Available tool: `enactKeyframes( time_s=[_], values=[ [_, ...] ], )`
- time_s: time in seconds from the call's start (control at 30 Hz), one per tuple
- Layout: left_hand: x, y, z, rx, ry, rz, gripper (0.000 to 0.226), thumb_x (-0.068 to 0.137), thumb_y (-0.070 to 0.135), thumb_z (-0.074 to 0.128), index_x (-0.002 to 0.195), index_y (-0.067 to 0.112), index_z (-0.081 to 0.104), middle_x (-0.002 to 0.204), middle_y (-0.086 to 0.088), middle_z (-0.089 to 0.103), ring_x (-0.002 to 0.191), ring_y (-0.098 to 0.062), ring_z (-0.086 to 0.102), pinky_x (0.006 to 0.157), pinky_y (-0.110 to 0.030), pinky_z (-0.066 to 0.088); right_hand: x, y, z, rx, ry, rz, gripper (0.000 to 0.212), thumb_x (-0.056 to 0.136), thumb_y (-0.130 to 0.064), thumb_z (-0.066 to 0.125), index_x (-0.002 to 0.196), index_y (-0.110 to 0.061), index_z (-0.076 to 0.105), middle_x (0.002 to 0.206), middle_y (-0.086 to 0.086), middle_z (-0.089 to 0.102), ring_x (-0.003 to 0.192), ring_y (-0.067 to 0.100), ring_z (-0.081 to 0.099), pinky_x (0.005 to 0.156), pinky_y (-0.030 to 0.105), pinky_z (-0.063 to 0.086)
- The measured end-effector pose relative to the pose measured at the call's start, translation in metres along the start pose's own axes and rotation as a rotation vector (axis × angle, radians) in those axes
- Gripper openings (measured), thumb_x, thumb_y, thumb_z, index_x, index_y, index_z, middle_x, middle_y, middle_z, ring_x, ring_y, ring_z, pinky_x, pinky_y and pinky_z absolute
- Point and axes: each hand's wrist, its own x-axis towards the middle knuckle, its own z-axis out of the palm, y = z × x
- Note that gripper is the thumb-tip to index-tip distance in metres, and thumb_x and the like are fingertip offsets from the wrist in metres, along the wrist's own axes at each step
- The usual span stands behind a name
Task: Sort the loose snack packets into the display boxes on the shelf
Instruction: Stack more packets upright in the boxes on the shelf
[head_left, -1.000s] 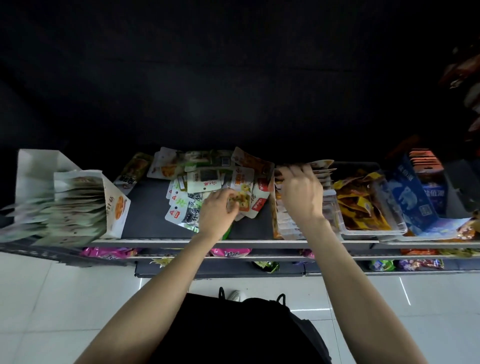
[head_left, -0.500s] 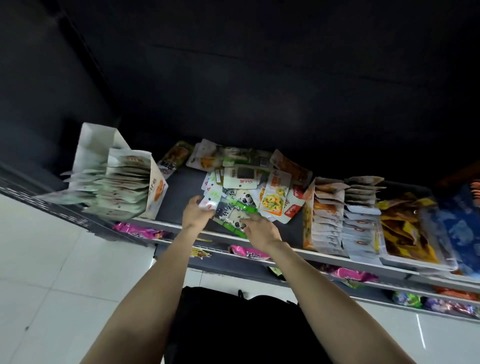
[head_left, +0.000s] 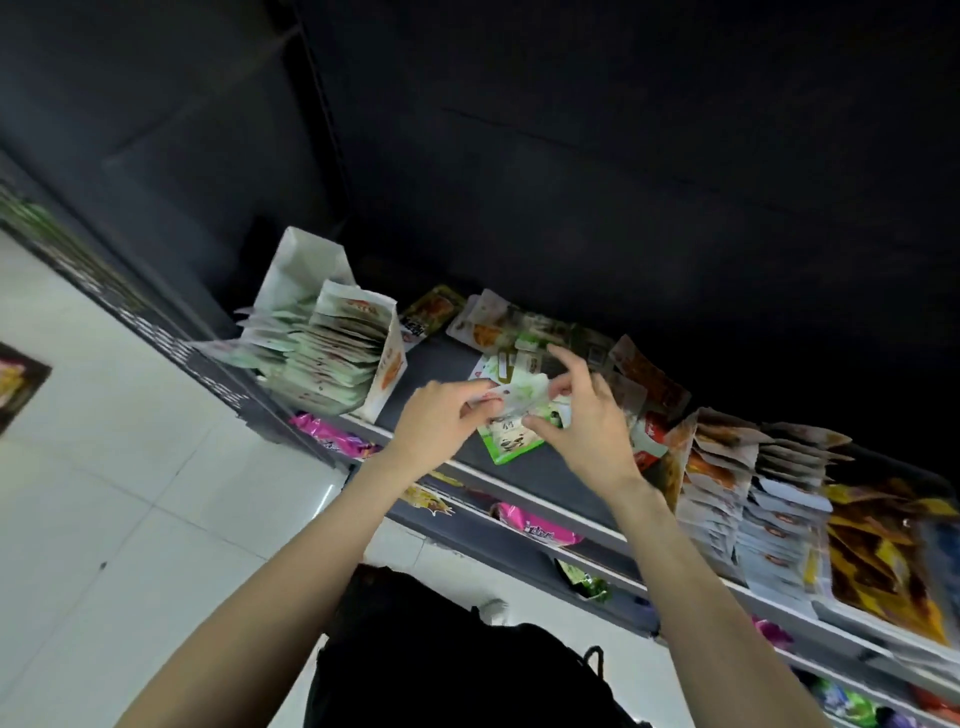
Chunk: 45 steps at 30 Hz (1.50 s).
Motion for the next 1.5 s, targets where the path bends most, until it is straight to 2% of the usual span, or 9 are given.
enactKeyframes(
  time_s=[0.1, 0.2, 0.43, 0.67, 0.8, 0.93, 1.1, 1.23, 1.5],
  values=[
    [-0.011, 0.0, -0.044, 0.178, 0.165, 0.208, 0.014, 0.088, 0.032, 0.062, 0.085, 0.02, 0.069, 0.049, 0.013, 0.046, 0.044, 0.001, 0.041, 0.044, -0.017, 0.028, 0.014, -0.032, -0.006, -0.019, -0.045, -0.168, 0.04, 0.077, -0.028, 0.075, 0.113, -0.029, 0.057, 0.087, -0.005, 0.062, 0.08, 0.015, 0.059, 0.069, 0.032, 0.048],
    [-0.021, -0.015, -0.08, 0.222, 0.26, 0.288, 0.028, 0.09, 0.045, 0.052, 0.092, 0.023, 0.07, 0.062, 0.01, 0.064, 0.047, -0.002, 0.053, 0.042, -0.022, 0.044, 0.028, -0.068, 0.009, -0.019, -0.099, -0.298, 0.011, 0.083, -0.025, 0.07, 0.093, -0.021, 0.067, 0.08, -0.008, 0.061, 0.074, 0.015, 0.059, 0.065, 0.036, 0.048],
    [-0.033, -0.112, -0.183, -0.042, 0.561, -0.037, 0.019, 0.096, 0.022, 0.051, 0.112, 0.018, 0.061, 0.104, 0.007, 0.067, 0.093, -0.008, 0.064, 0.083, -0.024, 0.05, 0.068, -0.16, 0.049, 0.53, 0.199, 0.037, 0.013, 0.094, -0.019, 0.057, 0.106, -0.017, 0.062, 0.083, -0.003, 0.068, 0.073, 0.012, 0.071, 0.055, 0.023, 0.054],
    [0.006, -0.2, -0.2, 0.521, -0.032, -0.042, 0.034, 0.09, 0.017, 0.057, 0.123, 0.011, 0.052, 0.113, -0.007, 0.061, 0.103, -0.025, 0.059, 0.079, -0.036, 0.05, 0.138, -0.228, 0.119, 0.77, 0.337, 0.187, 0.016, 0.095, -0.009, 0.055, 0.11, -0.011, 0.06, 0.092, -0.006, 0.065, 0.08, 0.005, 0.069, 0.077, 0.03, 0.058],
    [0.018, -0.209, -0.203, 0.762, -0.142, -0.011, 0.027, 0.09, 0.01, 0.054, 0.116, 0.017, 0.055, 0.102, -0.004, 0.066, 0.092, -0.023, 0.063, 0.067, -0.033, 0.054, 0.178, -0.241, 0.157, 0.621, 0.29, 0.3, 0.024, 0.093, -0.019, 0.055, 0.1, 0.002, 0.065, 0.09, 0.008, 0.07, 0.086, 0.018, 0.066, 0.087, 0.032, 0.052],
    [0.021, -0.208, -0.202, 0.842, -0.218, 0.051, 0.033, 0.087, -0.004, 0.043, 0.113, 0.013, 0.055, 0.101, -0.005, 0.066, 0.093, -0.023, 0.064, 0.071, -0.034, 0.05, 0.196, -0.248, 0.178, 0.303, 0.069, 0.314, 0.031, 0.098, -0.024, 0.048, 0.095, 0.002, 0.064, 0.084, 0.012, 0.063, 0.08, 0.02, 0.054, 0.062, 0.023, 0.033],
    [0.017, -0.216, -0.201, 0.82, -0.184, 0.085, 0.037, 0.09, -0.005, 0.039, 0.119, 0.013, 0.054, 0.106, -0.002, 0.064, 0.097, -0.02, 0.062, 0.069, -0.031, 0.046, 0.188, -0.231, 0.185, -0.263, -0.018, -0.062, 0.022, 0.091, -0.017, 0.056, 0.108, -0.014, 0.071, 0.111, 0.007, 0.069, 0.098, 0.029, 0.063, 0.08, 0.035, 0.05],
    [0.015, -0.219, -0.198, 0.793, -0.171, 0.06, 0.037, 0.092, -0.002, 0.04, 0.121, 0.015, 0.055, 0.11, -0.001, 0.062, 0.098, -0.019, 0.061, 0.071, -0.03, 0.048, 0.188, -0.23, 0.192, -0.604, 0.034, -0.29, 0.007, 0.078, -0.008, 0.066, 0.078, -0.014, 0.07, 0.074, 0.004, 0.068, 0.066, 0.031, 0.062, 0.071, 0.033, 0.047],
    [0.008, -0.224, -0.199, 0.818, -0.11, 0.072, 0.031, 0.079, 0.007, 0.062, 0.099, 0.03, 0.07, 0.078, 0.009, 0.069, 0.065, -0.009, 0.066, 0.051, -0.023, 0.047, 0.182, -0.229, 0.217, -0.813, -0.15, -0.296, 0.026, 0.087, -0.011, 0.051, 0.1, -0.023, 0.071, 0.083, 0.001, 0.07, 0.078, 0.022, 0.067, 0.114, 0.037, 0.019]
  ],
)
